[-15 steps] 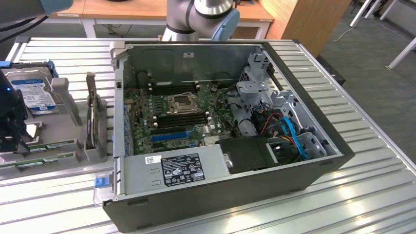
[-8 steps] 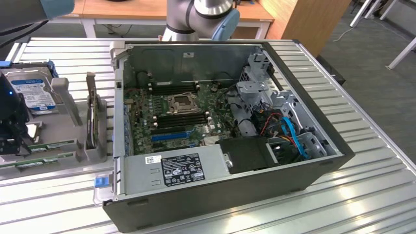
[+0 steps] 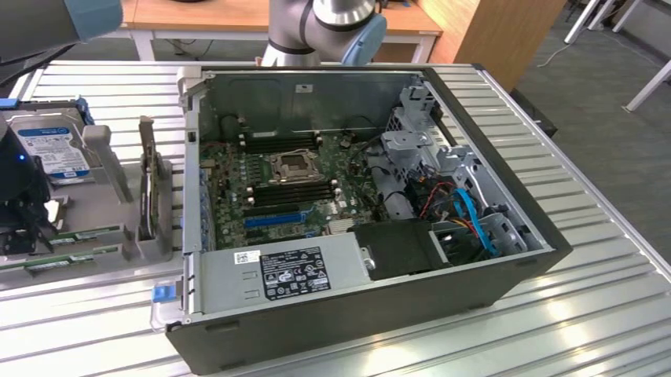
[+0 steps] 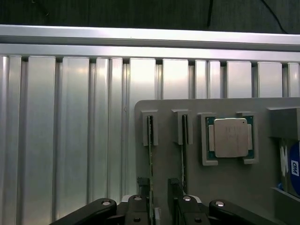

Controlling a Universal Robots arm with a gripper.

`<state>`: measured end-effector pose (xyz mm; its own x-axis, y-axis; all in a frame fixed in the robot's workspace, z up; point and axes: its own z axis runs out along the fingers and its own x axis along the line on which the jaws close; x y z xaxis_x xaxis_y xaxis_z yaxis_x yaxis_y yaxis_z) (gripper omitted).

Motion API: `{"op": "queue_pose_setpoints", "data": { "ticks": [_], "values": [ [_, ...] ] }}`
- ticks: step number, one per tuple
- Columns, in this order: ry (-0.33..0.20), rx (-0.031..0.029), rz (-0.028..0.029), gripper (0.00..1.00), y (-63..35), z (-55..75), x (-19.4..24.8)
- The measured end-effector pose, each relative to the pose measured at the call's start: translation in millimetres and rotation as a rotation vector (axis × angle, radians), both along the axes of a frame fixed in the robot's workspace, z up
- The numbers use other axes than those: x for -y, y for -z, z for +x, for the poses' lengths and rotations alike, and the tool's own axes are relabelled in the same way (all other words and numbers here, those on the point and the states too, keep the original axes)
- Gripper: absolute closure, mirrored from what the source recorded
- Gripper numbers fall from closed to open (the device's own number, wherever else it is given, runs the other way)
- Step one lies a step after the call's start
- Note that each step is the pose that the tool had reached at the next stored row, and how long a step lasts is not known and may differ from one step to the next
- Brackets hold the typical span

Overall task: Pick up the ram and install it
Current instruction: 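Pick up the ram and move it above insertion slot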

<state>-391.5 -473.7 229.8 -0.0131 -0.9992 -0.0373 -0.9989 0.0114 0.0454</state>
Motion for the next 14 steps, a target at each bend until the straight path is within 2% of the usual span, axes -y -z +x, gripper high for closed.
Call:
{"op": "queue_pose_setpoints", "data": {
  "ticks": [8, 14],
  "values": [
    [0.0, -0.0001, 0.0, 0.7, 6.7, 0.0, 1.1],
    [0.0, 0.0, 0.0, 0.7, 7.3, 0.0, 1.1]
  ]
}}
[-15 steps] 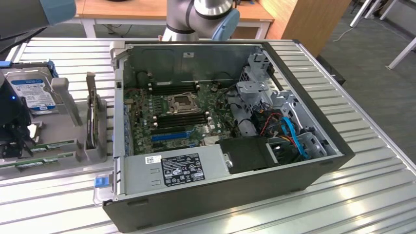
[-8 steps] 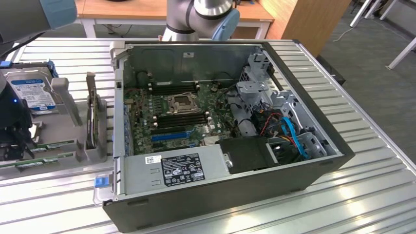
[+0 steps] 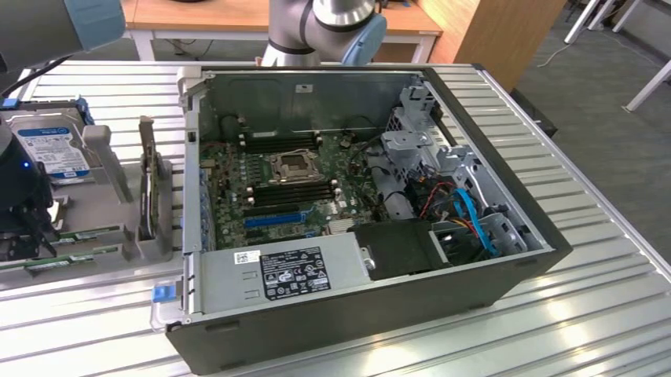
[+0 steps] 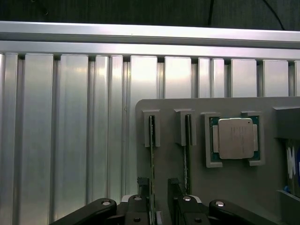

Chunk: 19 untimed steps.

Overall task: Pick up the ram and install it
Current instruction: 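Pick up the ram and move it above insertion slot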

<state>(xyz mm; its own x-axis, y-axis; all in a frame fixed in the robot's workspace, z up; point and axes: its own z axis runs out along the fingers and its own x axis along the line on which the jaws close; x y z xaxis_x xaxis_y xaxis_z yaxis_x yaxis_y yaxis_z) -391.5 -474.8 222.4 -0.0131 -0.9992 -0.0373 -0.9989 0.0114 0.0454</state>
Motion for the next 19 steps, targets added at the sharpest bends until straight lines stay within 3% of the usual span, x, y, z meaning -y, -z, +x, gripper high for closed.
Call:
{"op": "queue_pose_setpoints", "data": {
  "ticks": [19],
  "values": [
    [0.0, -0.0022, 0.0005, 0.7, 0.0, 17.8, 0.9]
  ]
}}
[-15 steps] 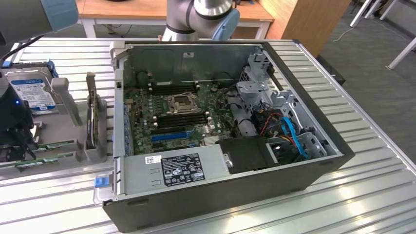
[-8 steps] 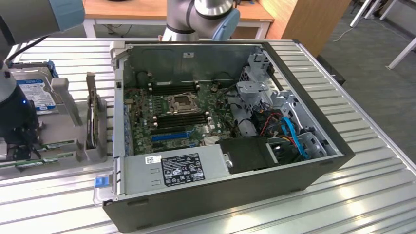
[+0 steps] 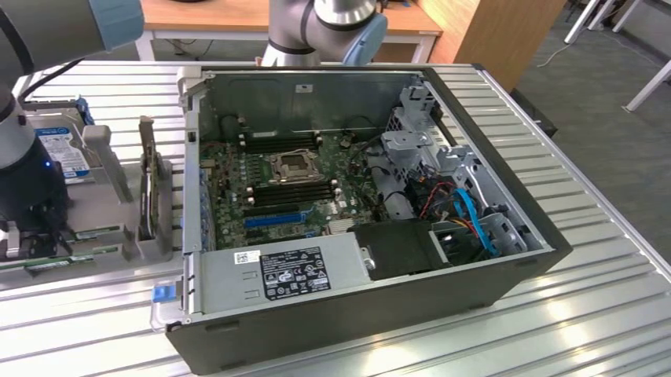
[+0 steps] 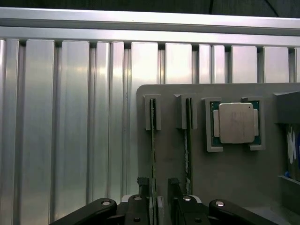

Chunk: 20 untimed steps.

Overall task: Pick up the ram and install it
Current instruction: 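Pick up the ram and move it above insertion slot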

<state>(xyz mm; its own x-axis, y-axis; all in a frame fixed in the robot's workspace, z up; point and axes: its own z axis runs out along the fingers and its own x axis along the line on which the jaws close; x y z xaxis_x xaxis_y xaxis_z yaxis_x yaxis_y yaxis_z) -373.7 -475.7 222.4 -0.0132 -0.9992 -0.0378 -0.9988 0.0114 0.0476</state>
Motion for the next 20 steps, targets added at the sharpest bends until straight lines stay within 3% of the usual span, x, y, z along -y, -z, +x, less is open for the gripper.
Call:
{"op": "queue_pose_setpoints", "data": {
  "ticks": [20],
  "values": [
    [0.0, 0.0, 0.0008, 0.7, 3.7, 6.0, 0.3]
  ]
}}
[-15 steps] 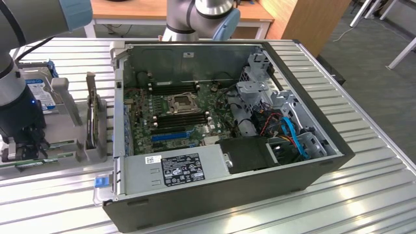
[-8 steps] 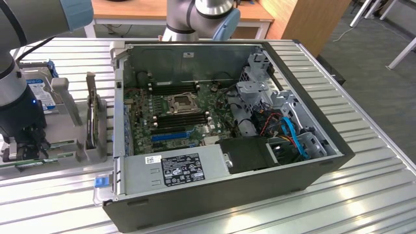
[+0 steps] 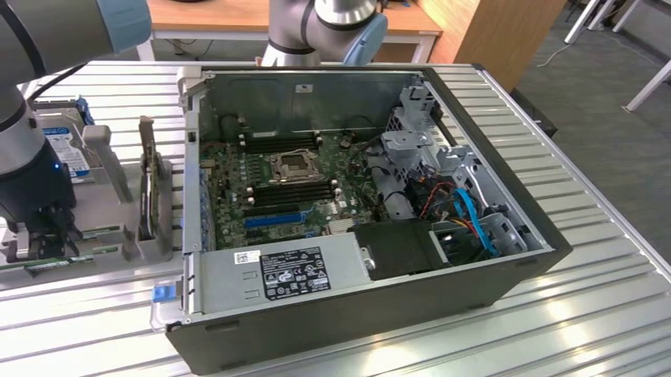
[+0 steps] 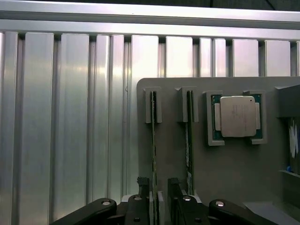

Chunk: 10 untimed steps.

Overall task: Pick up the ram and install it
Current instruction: 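Pick up the ram and move it above insertion slot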

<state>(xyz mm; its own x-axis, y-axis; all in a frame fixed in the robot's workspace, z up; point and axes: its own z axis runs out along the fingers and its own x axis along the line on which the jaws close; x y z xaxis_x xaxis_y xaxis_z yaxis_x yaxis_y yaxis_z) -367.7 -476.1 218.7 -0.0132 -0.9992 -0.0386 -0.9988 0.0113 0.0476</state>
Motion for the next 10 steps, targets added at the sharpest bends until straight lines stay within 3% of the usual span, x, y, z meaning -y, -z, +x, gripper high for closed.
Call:
{"op": "queue_pose_setpoints", "data": {
  "ticks": [10],
  "values": [
    [0.0, 0.0, 0.0, 0.7, 9.1, 0.0, 0.0]
  ]
}}
